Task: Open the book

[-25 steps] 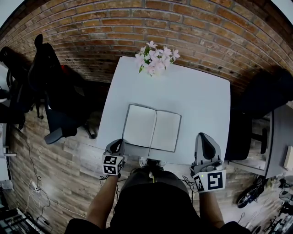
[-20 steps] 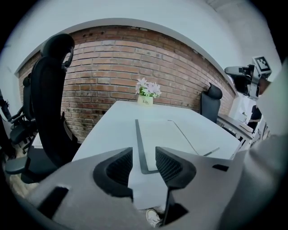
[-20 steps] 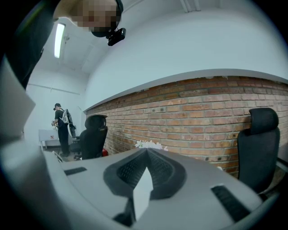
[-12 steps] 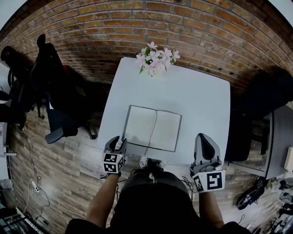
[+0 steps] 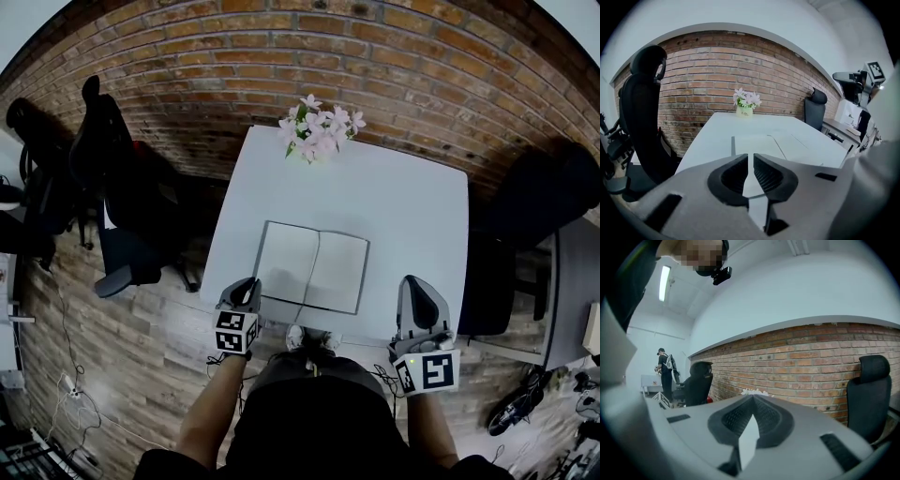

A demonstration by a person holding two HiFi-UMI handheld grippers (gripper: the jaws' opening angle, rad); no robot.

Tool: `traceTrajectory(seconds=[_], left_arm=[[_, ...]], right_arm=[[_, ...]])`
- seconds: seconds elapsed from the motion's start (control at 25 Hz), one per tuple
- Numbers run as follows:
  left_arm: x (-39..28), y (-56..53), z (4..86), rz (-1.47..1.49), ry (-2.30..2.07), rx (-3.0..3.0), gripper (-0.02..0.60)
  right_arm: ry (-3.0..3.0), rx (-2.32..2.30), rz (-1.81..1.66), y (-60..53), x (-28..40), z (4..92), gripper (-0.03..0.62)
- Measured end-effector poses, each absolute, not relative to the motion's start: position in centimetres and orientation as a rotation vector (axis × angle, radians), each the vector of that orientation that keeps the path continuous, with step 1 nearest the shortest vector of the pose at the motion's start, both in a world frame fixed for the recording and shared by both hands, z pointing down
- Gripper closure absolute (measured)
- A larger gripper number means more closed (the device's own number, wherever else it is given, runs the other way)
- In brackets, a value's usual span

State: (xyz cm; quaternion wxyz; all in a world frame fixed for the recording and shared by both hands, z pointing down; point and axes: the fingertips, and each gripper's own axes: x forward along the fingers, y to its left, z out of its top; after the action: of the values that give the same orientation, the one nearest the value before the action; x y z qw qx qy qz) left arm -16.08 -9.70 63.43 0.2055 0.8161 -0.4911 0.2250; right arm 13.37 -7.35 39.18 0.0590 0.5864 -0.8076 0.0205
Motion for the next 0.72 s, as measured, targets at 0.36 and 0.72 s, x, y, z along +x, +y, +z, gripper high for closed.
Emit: traceTrajectory(seconds=[0.36, 0.72], left_arm=[[-13.1, -11.7, 58.0, 0.54, -1.345, 2.37, 0.551], [-9.9, -12.9, 48.7, 0.365, -1.324, 2.544, 0.557]], right_arm=[[-2.442, 1.8, 0.04, -6.7, 14.1, 38.4, 0.582], [-2.451, 1.825, 0.03, -6.1, 14.7, 37.9, 0.582]])
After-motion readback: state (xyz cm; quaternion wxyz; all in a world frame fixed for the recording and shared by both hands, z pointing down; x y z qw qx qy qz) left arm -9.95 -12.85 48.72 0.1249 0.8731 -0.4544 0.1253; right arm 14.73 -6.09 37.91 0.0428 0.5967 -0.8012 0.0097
